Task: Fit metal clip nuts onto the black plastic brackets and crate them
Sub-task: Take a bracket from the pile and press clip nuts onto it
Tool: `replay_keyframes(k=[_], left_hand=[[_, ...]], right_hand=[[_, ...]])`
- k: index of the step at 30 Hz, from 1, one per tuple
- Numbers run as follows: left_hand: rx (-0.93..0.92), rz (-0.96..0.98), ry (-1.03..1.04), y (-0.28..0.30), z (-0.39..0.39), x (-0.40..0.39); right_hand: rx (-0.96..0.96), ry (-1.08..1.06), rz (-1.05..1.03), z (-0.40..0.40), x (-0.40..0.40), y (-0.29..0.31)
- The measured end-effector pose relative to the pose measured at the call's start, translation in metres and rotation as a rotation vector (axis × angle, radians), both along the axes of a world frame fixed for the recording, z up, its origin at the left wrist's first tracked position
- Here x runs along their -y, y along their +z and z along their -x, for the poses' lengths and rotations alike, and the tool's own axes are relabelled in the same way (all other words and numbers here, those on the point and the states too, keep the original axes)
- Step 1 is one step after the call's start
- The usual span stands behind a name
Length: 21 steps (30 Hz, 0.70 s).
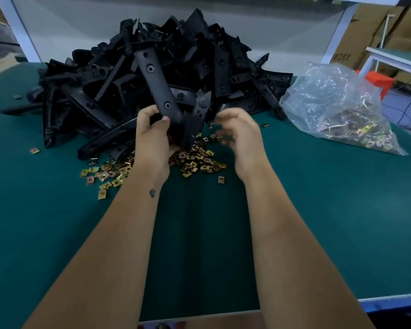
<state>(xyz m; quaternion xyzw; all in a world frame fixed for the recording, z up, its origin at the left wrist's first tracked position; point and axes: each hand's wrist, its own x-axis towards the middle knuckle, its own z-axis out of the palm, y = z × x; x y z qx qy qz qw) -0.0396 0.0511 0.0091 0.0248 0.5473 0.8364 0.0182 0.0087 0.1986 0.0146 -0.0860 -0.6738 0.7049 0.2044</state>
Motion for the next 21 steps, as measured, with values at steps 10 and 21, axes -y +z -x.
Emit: replay_keyframes(k=[10,21], left_hand=[[0.084,-0.151,0.27,0.001,0.018,0.016],[0.002,0.045,-0.03,-0.003,-0.006,-0.016]], right_hand=[[0.306,0.122,-0.809,0.002,0.008,-0.011],[0.133,-0.099,-0.579,0.008,0.002,-0.016]])
